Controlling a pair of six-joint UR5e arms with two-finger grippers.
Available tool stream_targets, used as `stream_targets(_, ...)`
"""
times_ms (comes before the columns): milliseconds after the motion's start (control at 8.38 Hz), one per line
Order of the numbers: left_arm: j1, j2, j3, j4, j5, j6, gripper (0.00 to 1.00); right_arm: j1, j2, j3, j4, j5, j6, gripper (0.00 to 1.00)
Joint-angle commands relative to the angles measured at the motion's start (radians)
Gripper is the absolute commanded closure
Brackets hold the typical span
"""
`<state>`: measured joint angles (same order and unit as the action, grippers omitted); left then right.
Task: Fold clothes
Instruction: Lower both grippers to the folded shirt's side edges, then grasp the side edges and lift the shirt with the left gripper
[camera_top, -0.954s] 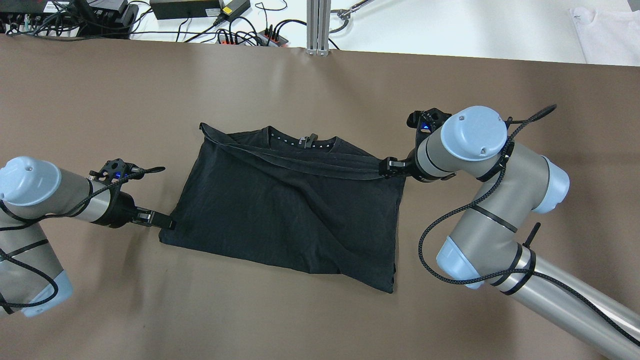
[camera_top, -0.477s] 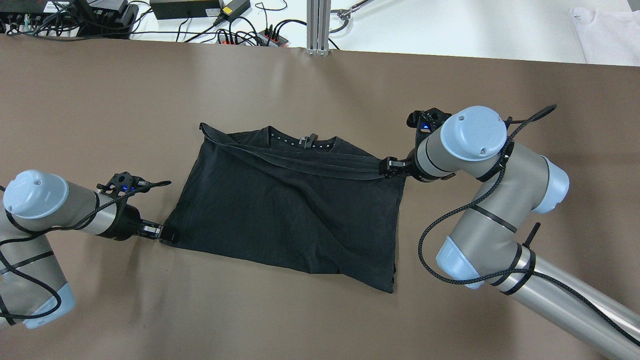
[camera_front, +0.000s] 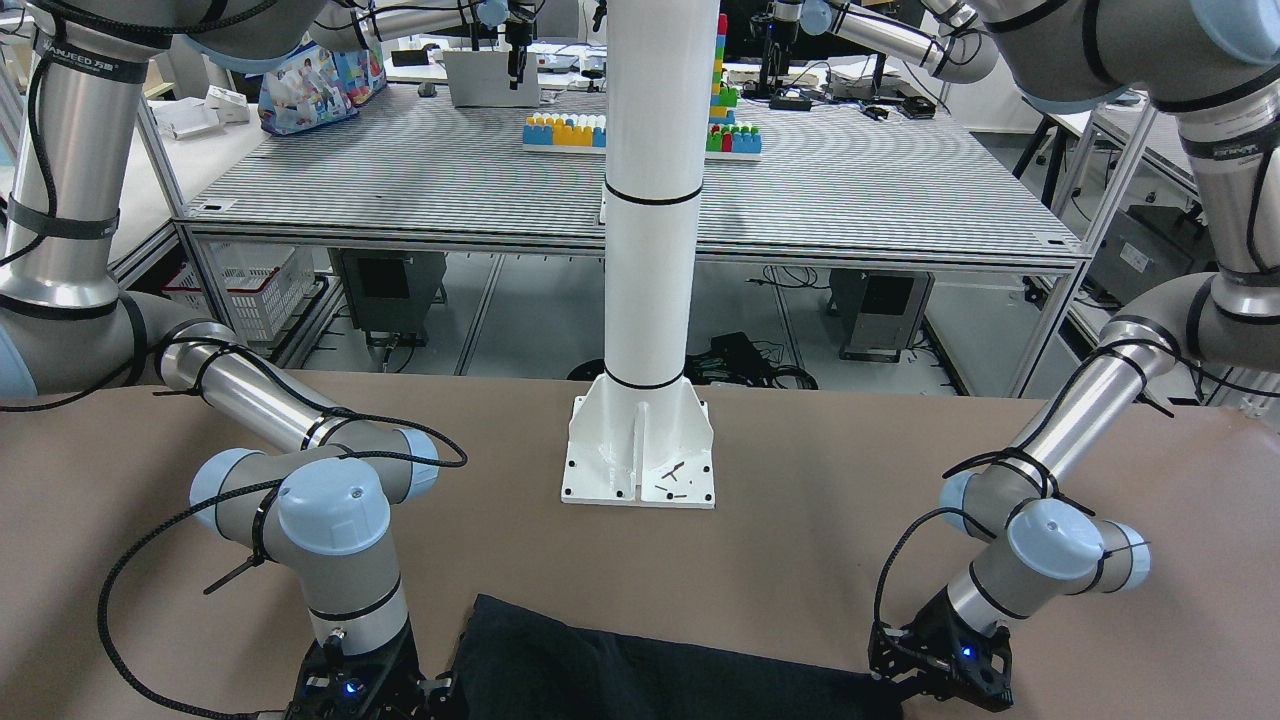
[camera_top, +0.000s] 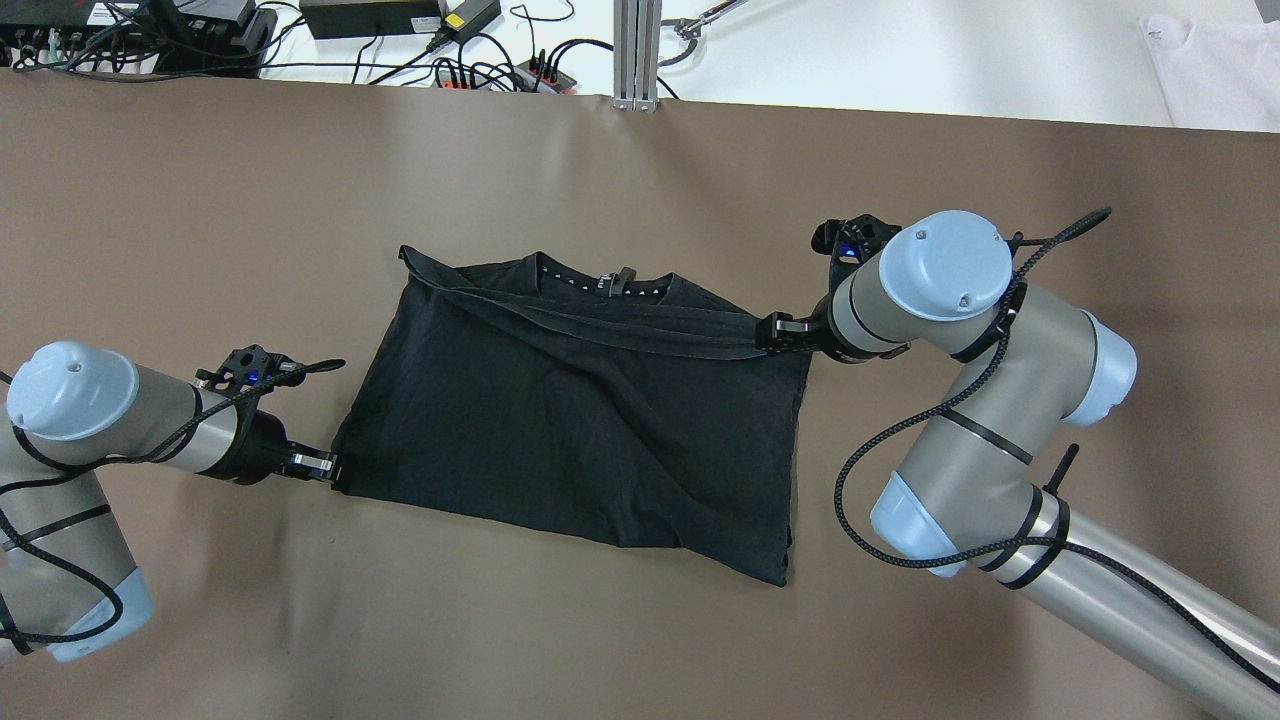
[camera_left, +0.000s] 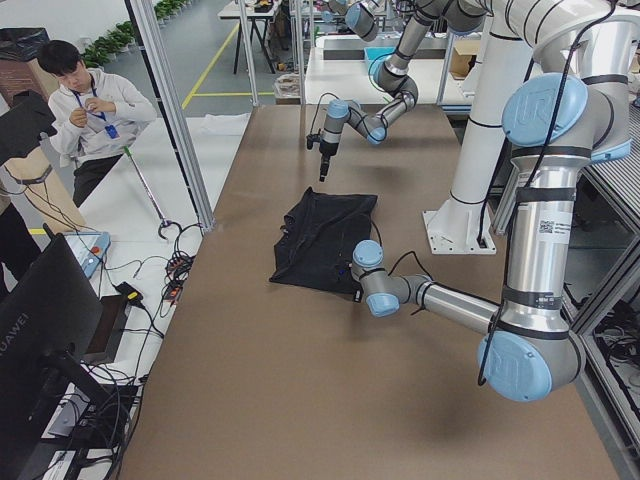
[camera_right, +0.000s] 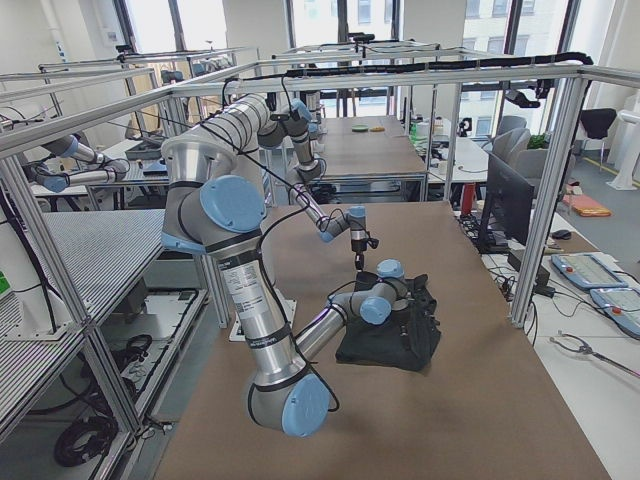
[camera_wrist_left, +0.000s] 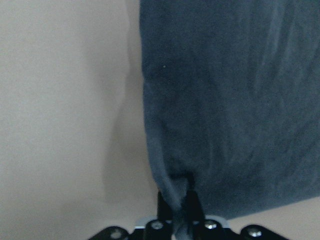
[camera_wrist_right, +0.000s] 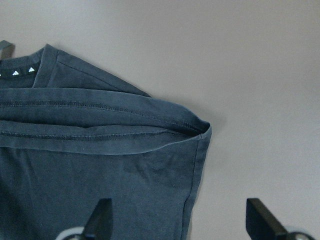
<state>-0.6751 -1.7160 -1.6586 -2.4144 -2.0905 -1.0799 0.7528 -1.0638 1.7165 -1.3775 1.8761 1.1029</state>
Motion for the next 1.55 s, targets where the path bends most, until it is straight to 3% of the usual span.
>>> stream_targets(0,-0.039,-0.007,-0.003,0.004,-0.008,0.001,1.00,-0.006,0.002,-0.001,0.000,0.000,0.000,0.06)
stream_targets(239,-0.140,-0.020,0.025,0.035,-0.029,0.030,1.00,-0.006,0.002,-0.001,0.000,0.000,0.002,0.06)
stream_targets(477,-0.249,-0.181,0.150,0.142,-0.028,0.159,1.00,-0.007,0.001,0.000,0.000,0.000,0.002,0.06)
stream_targets(716,-0.305,-0.394,0.375,0.170,-0.019,0.195,1.00,-0.009,-0.001,0.000,0.000,0.002,0.027,0.06)
stream_targets(954,-0.313,-0.627,0.629,0.169,0.070,0.222,1.00,-0.027,0.005,0.000,0.000,0.000,0.046,0.06)
stream_targets(1193,-0.311,-0.863,0.951,0.167,0.154,0.281,1.00,-0.027,0.004,-0.001,0.000,0.002,0.043,0.06)
stream_targets(1312,-0.305,-0.931,1.036,0.166,0.162,0.282,1.00,-0.027,0.004,-0.001,0.000,0.002,0.043,0.06)
stream_targets(1431,-0.302,-0.938,1.048,0.163,0.164,0.293,1.00,-0.029,0.005,0.000,0.000,0.002,0.043,0.06)
